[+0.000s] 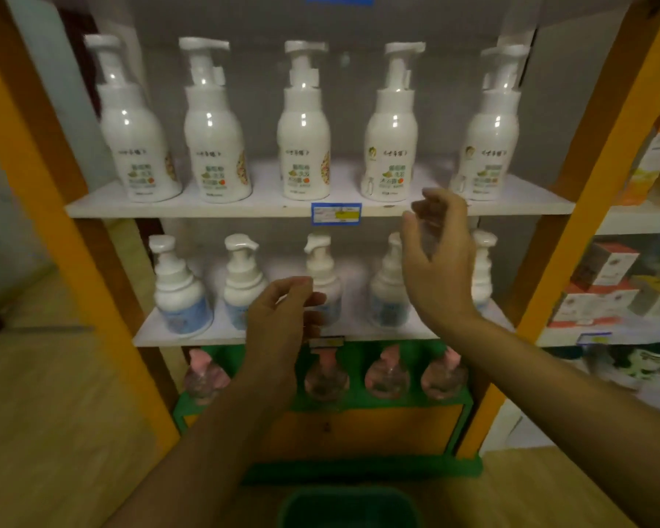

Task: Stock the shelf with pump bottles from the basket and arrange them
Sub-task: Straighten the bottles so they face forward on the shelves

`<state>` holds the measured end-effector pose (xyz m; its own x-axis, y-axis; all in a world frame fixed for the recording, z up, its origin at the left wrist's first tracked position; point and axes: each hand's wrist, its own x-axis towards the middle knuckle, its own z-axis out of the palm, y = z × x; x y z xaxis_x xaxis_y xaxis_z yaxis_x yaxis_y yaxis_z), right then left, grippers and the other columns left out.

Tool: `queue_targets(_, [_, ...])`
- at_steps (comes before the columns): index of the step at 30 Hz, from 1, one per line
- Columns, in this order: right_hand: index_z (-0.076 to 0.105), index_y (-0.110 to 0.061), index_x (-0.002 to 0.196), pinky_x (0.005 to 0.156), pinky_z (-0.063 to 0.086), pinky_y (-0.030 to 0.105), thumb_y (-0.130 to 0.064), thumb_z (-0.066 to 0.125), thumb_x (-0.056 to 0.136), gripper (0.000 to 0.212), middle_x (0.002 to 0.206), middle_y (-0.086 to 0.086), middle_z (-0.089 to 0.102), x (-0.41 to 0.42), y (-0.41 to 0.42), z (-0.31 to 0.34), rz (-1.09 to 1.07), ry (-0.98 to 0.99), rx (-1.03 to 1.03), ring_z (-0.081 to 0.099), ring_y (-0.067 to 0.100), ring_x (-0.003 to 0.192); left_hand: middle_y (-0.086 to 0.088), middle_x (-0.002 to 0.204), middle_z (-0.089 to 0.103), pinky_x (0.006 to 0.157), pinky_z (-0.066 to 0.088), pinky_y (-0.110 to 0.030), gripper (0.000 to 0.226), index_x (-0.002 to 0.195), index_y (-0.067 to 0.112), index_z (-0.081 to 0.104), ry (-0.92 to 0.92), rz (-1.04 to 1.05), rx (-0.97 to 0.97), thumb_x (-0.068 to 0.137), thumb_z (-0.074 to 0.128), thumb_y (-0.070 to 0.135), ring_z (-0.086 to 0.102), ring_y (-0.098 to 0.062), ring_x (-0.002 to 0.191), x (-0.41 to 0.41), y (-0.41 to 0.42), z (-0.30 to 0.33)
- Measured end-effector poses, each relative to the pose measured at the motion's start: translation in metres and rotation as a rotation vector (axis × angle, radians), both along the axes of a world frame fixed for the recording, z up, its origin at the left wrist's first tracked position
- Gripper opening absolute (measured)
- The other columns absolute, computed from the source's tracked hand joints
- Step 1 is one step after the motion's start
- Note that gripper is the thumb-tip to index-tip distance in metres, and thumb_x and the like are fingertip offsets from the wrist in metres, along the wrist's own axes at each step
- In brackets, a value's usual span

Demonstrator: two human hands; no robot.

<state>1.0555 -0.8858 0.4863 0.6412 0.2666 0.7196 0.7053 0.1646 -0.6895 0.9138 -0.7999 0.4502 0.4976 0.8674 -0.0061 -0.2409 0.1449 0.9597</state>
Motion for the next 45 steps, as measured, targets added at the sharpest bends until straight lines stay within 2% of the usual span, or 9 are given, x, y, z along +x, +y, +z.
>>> queue_targets(12, [0.05,-0.004,0.119,0.088,0.049,0.017,-0.003,0.052,0.093,0.026,0.105,0.006,0.061,-0.121,0.105,0.022,0.312,-0.135,-0.012,0.06,0.014,0.1,-0.005,0.09,0.07,0.07,0.056,-0.034,0.011,0.093,0.018,0.064,0.006,0.302,0.238,0.091,0.054,0.023,0.068,-0.02,0.08,-0.094,0.093,0.037])
queue_targets(19, [0.044,-0.01,0.13,0.071,0.044,0.0,-0.011,0.046,0.097,0.033,0.113,0.001,0.058,-0.15,0.178,0.065,0.39,-0.15,-0.192,0.057,-0.001,0.093,0.015,0.093,0.061,0.065,0.049,-0.009,0.014,0.104,0.021,0.057,0.036,0.432,0.577,0.095,0.046,0.022,0.06,0.004,0.086,-0.113,0.166,0.085])
queue_targets(22, [0.036,-0.012,0.138,0.07,0.042,0.007,-0.007,0.047,0.094,0.045,0.122,0.006,0.057,-0.149,0.204,0.072,0.341,-0.137,-0.37,0.056,0.011,0.103,0.018,0.096,0.054,0.06,0.04,0.003,0.022,0.113,0.02,0.054,0.135,0.453,0.726,0.097,0.04,0.018,0.053,0.018,0.082,-0.107,0.188,0.089])
queue_targets(25, [0.038,-0.008,0.132,0.074,0.041,0.021,0.0,0.055,0.087,0.049,0.114,0.009,0.059,-0.146,0.217,0.073,0.253,-0.125,-0.434,0.056,0.017,0.097,0.009,0.107,0.054,0.059,0.04,0.003,0.032,0.127,0.015,0.049,0.209,0.381,0.752,0.096,0.039,0.014,0.052,0.005,0.084,-0.097,0.201,0.087])
queue_targets(29, [0.046,-0.006,0.119,0.058,0.038,0.015,0.003,0.06,0.081,0.041,0.096,0.005,0.056,-0.142,0.224,0.066,0.222,-0.121,-0.526,0.054,0.016,0.085,0.004,0.112,0.059,0.073,0.049,-0.015,0.036,0.13,0.017,0.047,0.286,0.305,0.795,0.095,0.04,0.011,0.057,-0.008,0.096,-0.091,0.209,0.084])
queue_targets(32, [0.054,-0.004,0.112,0.074,0.047,0.025,0.002,0.061,0.08,0.034,0.107,0.009,0.063,-0.137,0.228,0.069,0.23,-0.115,-0.603,0.06,0.023,0.095,-0.003,0.121,0.062,0.087,0.053,-0.032,0.039,0.13,0.019,0.047,0.356,0.237,0.88,0.092,0.04,0.007,0.058,-0.015,0.106,-0.095,0.214,0.081])
queue_targets(35, [0.055,-0.002,0.118,0.095,0.05,0.036,0.005,0.058,0.079,0.039,0.119,0.014,0.063,-0.131,0.226,0.067,0.286,-0.115,-0.618,0.06,0.028,0.111,-0.001,0.126,0.06,0.088,0.048,-0.026,0.043,0.132,0.024,0.045,0.376,0.21,0.937,0.092,0.04,0.008,0.056,-0.013,0.111,-0.101,0.218,0.076])
queue_targets(41, [0.054,-0.002,0.122,0.098,0.049,0.039,0.008,0.05,0.081,0.042,0.12,0.015,0.063,-0.128,0.223,0.06,0.306,-0.191,-0.591,0.059,0.03,0.111,-0.002,0.132,0.056,0.087,0.038,-0.012,0.055,0.139,0.02,0.04,0.463,0.192,1.001,0.09,0.039,-0.002,0.049,-0.003,0.108,-0.108,0.224,0.077])
queue_targets(45, [0.051,-0.006,0.131,0.105,0.043,0.035,0.009,0.048,0.083,0.05,0.128,0.013,0.06,-0.126,0.221,0.059,0.341,-0.152,-0.581,0.056,0.028,0.118,-0.01,0.126,0.059,0.087,0.041,-0.018,0.046,0.129,0.011,0.048,0.523,0.234,0.989,0.088,0.037,-0.006,0.053,-0.01,0.102,-0.107,0.227,0.082])
